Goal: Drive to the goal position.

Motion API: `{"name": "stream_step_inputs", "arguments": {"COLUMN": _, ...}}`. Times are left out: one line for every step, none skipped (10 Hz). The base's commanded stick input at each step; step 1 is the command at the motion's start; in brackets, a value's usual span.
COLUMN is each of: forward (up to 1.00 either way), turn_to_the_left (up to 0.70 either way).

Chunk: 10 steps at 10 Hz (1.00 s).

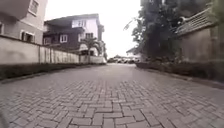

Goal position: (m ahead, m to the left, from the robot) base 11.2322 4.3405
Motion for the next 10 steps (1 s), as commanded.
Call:
{"name": "stream_step_inputs", "arguments": {"forward": 0.7, "turn_to_the_left": 0.0}}
{"name": "stream_step_inputs", "arguments": {"forward": 0.7, "turn_to_the_left": 0.0}}
{"name": "stream_step_inputs", "arguments": {"forward": 0.7, "turn_to_the_left": 0.0}}
{"name": "stream_step_inputs", "arguments": {"forward": 0.7, "turn_to_the_left": 0.0}}
{"name": "stream_step_inputs", "arguments": {"forward": 0.7, "turn_to_the_left": 0.0}}
{"name": "stream_step_inputs", "arguments": {"forward": 0.7, "turn_to_the_left": 0.0}}
{"name": "stream_step_inputs", "arguments": {"forward": 0.7, "turn_to_the_left": 0.0}}
{"name": "stream_step_inputs", "arguments": {"forward": 0.7, "turn_to_the_left": 0.0}}
{"name": "stream_step_inputs", "arguments": {"forward": 0.7, "turn_to_the_left": 0.0}}
{"name": "stream_step_inputs", "arguments": {"forward": 0.7, "turn_to_the_left": 0.0}}
